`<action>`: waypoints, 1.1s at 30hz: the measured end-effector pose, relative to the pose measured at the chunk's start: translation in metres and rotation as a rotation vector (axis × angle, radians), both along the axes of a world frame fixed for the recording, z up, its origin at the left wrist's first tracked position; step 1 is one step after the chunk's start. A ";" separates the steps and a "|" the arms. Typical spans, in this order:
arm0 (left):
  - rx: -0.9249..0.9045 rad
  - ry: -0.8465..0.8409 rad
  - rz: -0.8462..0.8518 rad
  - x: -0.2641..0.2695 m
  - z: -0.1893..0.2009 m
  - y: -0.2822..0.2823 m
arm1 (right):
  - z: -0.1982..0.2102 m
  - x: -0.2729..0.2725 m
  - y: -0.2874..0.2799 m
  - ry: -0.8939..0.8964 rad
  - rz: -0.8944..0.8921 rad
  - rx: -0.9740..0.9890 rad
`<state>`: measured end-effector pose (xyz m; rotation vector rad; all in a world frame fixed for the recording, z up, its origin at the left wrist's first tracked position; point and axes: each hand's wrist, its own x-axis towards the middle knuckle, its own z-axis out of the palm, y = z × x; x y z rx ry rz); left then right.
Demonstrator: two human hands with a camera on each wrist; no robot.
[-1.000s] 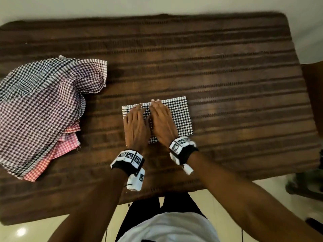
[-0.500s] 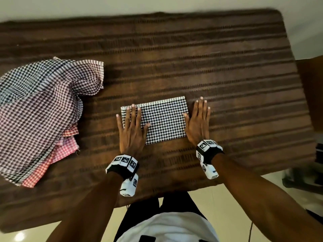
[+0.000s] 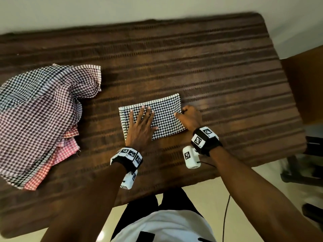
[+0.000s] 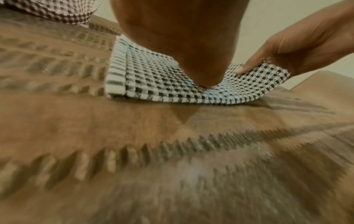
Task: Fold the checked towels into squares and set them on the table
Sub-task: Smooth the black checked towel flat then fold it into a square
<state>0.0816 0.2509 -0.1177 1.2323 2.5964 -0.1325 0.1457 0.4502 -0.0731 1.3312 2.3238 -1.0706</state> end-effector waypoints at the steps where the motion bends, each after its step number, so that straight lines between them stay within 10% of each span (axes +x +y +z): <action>1: 0.020 -0.006 0.004 -0.001 0.001 0.001 | 0.004 -0.004 -0.007 0.019 0.035 0.040; 4: 0.239 -0.056 0.125 -0.006 0.012 0.005 | 0.019 -0.014 -0.036 0.083 0.164 0.170; 10: 0.633 -0.458 0.892 -0.045 0.063 -0.001 | 0.035 -0.034 -0.119 0.214 0.451 0.250; 23: 0.590 -0.369 0.470 -0.097 0.022 -0.053 | -0.011 -0.035 -0.162 0.401 0.431 0.448; 33: 0.409 -0.239 0.443 -0.097 0.013 -0.055 | -0.058 -0.045 -0.147 0.165 0.717 0.425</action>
